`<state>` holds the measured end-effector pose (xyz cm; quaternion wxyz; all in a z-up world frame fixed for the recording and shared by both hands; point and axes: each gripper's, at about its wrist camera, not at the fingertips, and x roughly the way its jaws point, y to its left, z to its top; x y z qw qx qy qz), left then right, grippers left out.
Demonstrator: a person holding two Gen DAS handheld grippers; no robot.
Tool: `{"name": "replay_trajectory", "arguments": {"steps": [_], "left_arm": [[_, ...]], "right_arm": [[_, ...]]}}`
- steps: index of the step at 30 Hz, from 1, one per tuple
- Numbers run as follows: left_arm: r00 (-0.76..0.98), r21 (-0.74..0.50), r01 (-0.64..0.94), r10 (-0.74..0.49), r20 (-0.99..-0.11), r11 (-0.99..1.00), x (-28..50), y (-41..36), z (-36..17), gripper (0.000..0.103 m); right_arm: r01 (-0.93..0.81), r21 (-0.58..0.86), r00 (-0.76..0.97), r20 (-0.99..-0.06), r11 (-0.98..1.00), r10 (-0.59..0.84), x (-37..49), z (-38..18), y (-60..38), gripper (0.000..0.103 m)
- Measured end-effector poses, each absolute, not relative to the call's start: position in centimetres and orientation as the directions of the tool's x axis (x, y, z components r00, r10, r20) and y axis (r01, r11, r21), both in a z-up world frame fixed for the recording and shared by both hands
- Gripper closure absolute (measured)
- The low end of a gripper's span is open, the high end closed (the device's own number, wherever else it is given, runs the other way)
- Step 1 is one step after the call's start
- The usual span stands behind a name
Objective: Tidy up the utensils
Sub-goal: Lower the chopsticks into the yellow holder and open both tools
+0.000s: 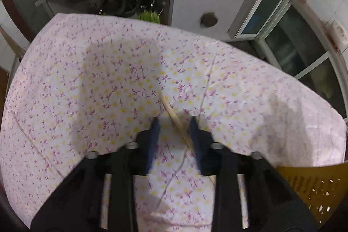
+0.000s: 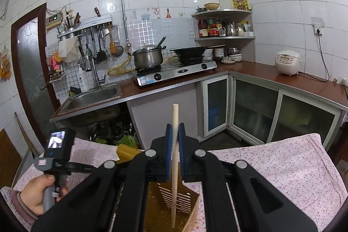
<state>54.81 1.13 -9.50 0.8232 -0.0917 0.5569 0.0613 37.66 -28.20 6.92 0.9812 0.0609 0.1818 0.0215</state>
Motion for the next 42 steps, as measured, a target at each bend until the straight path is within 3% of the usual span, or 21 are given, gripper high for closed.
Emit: {"name": "replay_trajectory", "arguments": {"steps": [3, 9, 15, 19, 30, 35, 42], "left_arm": [[0.372, -0.07, -0.21, 0.013, -0.928, 0.975, 55.6, 1.2, -9.7, 0.089], [0.389, -0.086, -0.207, 0.001, -0.921, 0.975, 55.9, 1.4, -9.1, 0.093], [0.557, -0.1, -0.13, -0.011, -0.831, 0.986, 52.3, 0.6, -3.4, 0.099], [0.682, -0.12, -0.03, -0.068, -0.728, 0.992, 48.9, -1.6, 2.8, 0.099], [0.916, -0.125, 0.203, -0.234, -0.325, 0.971, 38.4, -7.6, 18.3, 0.099], [0.922, -0.119, 0.286, -0.307, -0.237, 0.951, 37.7, -10.7, 19.2, 0.099], [0.902, -0.147, 0.327, -0.355, -0.247, 0.934, 40.4, -12.4, 14.0, 0.099]], "right_arm": [[-0.03, 0.121, 0.931, -0.358, 0.992, 0.072, 37.7, 6.8, -28.0, 0.097], [-0.021, 0.128, 0.925, -0.373, 0.992, 0.068, 37.8, 6.3, -28.2, 0.097], [-0.016, 0.128, 0.926, -0.372, 0.992, 0.063, 37.7, 6.5, -28.1, 0.097], [-0.011, 0.115, 0.925, -0.376, 0.993, 0.053, 37.7, 6.7, -27.9, 0.097], [0.0, 0.124, 0.921, -0.386, 0.992, 0.048, 37.7, 7.1, -28.4, 0.097], [-0.003, 0.119, 0.921, -0.386, 0.993, 0.048, 37.7, 7.4, -28.4, 0.097], [-0.002, 0.103, 0.919, -0.393, 0.995, 0.042, 37.5, 7.6, -28.5, 0.097]]}}
